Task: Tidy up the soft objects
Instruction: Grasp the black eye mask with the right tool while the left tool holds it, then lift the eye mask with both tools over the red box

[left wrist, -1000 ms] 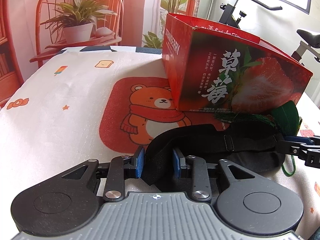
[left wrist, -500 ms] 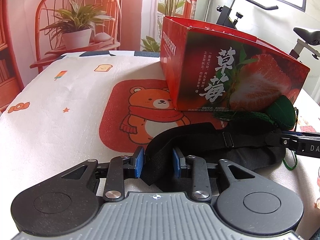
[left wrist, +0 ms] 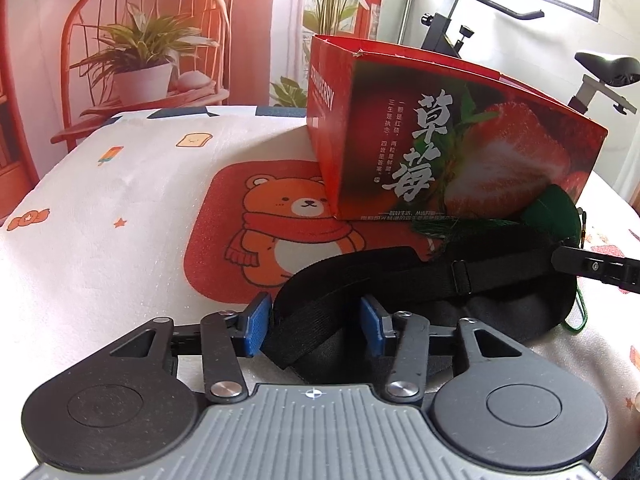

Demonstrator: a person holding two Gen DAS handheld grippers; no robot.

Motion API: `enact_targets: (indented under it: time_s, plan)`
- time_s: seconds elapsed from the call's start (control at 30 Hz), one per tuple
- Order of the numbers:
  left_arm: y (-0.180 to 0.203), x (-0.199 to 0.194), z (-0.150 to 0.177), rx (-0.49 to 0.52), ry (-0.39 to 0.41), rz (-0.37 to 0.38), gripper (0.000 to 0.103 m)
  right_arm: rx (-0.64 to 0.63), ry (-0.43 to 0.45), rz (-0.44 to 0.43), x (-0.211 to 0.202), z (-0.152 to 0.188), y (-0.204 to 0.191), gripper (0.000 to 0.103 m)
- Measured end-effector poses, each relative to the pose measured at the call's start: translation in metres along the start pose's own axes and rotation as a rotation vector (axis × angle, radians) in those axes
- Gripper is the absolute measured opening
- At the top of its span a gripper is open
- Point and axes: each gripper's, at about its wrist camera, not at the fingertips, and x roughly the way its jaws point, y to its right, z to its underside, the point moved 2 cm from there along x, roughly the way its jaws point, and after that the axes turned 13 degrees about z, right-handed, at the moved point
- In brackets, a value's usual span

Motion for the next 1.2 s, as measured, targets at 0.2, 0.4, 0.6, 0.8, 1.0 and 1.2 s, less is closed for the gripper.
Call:
enact_targets:
  time_s: [0.2,0.4,0.6,0.8,1.0,1.2]
  plan:
    - [-0.011,-0.01,-0.002,-0.115,-0.01,0.008,0.051,-0.014,0.006,-0.008,0.0,-0.001,-0.002,0.01]
    - [-0.025,-0.019,-0.002,-0.248,-0.011,-0.005,0.052,0.003,0.003,-0.011,0.0,0.0,0.002,0.01]
    - [-0.02,-0.017,0.0,-0.278,-0.016,0.045,0.053,-0.001,-0.003,-0.009,0.001,0.0,0.001,0.01]
    - [-0.017,-0.013,0.001,-0.262,-0.002,0.058,0.067,-0.043,-0.013,-0.022,0.001,0.001,-0.004,0.011]
    - [-0.009,-0.011,0.002,-0.185,-0.016,0.003,0.059,-0.105,-0.002,-0.021,-0.001,0.003,-0.013,0.011]
    - [-0.019,-0.018,0.003,-0.214,-0.015,-0.034,0.027,-0.109,0.001,-0.017,-0.004,0.003,-0.014,0.011]
